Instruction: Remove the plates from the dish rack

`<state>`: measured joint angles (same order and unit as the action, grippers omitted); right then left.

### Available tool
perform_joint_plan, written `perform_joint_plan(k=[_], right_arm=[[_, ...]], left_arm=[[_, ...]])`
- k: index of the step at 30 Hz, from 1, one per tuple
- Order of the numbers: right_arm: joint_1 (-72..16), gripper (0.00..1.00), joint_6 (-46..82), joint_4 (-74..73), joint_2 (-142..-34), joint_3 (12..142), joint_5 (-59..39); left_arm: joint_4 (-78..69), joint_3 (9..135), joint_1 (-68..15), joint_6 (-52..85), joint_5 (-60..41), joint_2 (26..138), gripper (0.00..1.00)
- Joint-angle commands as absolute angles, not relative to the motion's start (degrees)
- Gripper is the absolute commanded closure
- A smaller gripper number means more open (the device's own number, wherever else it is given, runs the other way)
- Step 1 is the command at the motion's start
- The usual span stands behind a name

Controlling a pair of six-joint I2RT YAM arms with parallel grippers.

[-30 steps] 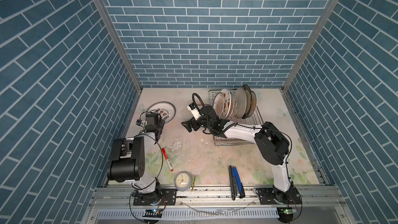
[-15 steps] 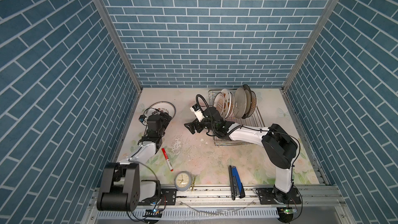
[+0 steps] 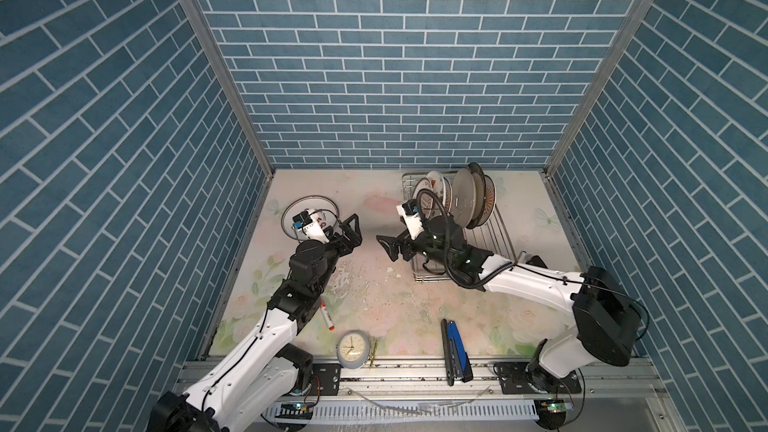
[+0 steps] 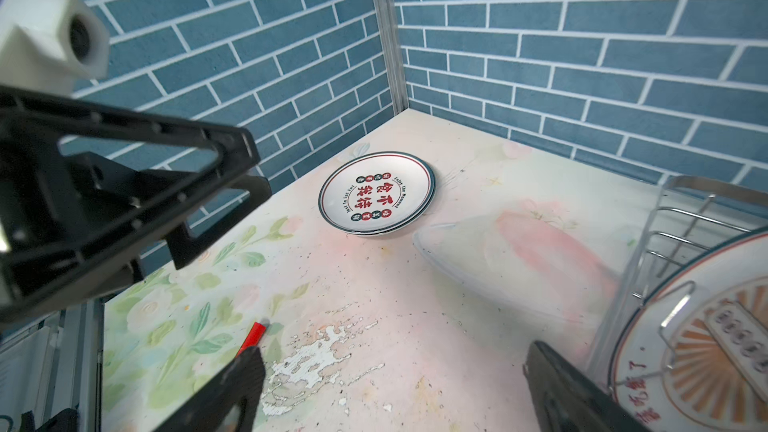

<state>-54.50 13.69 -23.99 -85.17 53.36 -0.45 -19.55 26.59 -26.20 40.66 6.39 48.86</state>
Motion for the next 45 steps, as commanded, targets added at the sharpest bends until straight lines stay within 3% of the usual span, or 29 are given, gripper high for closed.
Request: perform_joint_plan(k=[1,9,15,30,36,41,45], right_arm=[[-54.73,0.01,15.86,-23.68,-79.23,49.82,7.49],[-53.95,0.01,14.33,-15.16,-69.55,48.53,19.03],[-52.66,0.01,13.32,-11.49,-66.52,48.65,23.88],[-41.9,0.07,18.7,-8.51,-65.72,48.88,16.51],[-40.26,0.11,18.85,-7.95,-66.35,48.87,15.09],[-38.61,0.13,19.42,-7.91,-66.75,49.28,14.14],[-38.35,0.32,20.58,-9.02,-70.44,52.33,7.07]], left_arm=[[-26.15,25.04,-29.4,37.15,1.06,50.75,0.0],[-36.38,25.51,-39.35,36.33,1.51,58.09,0.0],[-34.51,27.23,-40.03,34.36,-1.27,60.28,0.0],[-50.36,25.39,-40.08,37.7,-10.47,71.89,0.0],[-43.94,26.98,-41.61,35.34,-4.61,71.2,0.0],[-45.79,26.89,-41.92,35.62,-7.2,71.53,0.0],[-46.43,27.4,-42.63,35.68,-6.92,72.56,0.0]])
